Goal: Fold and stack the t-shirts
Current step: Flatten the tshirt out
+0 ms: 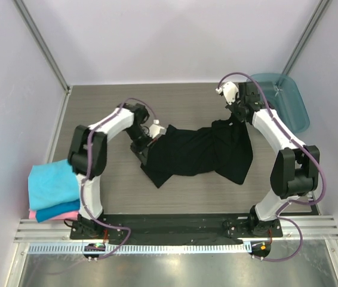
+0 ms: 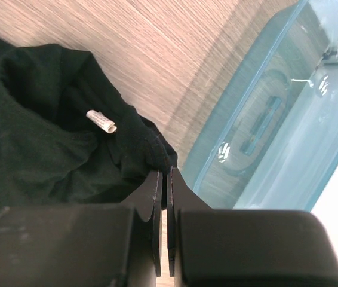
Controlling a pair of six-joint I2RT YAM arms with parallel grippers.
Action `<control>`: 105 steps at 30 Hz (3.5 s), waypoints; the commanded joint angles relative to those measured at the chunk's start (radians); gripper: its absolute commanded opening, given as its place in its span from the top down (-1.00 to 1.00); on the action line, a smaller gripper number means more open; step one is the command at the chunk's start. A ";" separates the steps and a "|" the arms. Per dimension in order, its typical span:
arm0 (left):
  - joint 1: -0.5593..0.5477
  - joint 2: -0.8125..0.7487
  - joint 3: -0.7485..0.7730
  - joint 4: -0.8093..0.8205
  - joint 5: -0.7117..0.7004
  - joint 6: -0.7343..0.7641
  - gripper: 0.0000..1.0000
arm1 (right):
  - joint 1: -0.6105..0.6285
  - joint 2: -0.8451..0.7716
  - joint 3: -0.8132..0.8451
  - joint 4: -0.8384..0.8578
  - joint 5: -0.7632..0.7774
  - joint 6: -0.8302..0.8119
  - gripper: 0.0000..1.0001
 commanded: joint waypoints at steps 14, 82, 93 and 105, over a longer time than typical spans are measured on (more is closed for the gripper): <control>0.131 -0.493 0.153 -0.127 -0.285 0.403 0.99 | 0.001 -0.475 -0.011 -0.094 -0.308 0.350 0.98; 0.099 0.238 0.535 0.221 -0.421 -0.077 0.96 | -0.122 0.002 0.122 0.043 -0.369 0.448 0.98; 0.138 -0.412 0.165 0.227 -0.375 -0.008 1.00 | -0.176 -0.249 0.240 -0.162 -0.485 0.558 0.98; 0.280 -0.610 -0.101 0.226 -0.432 0.050 1.00 | -0.245 -0.291 0.185 -0.190 -0.441 0.593 0.98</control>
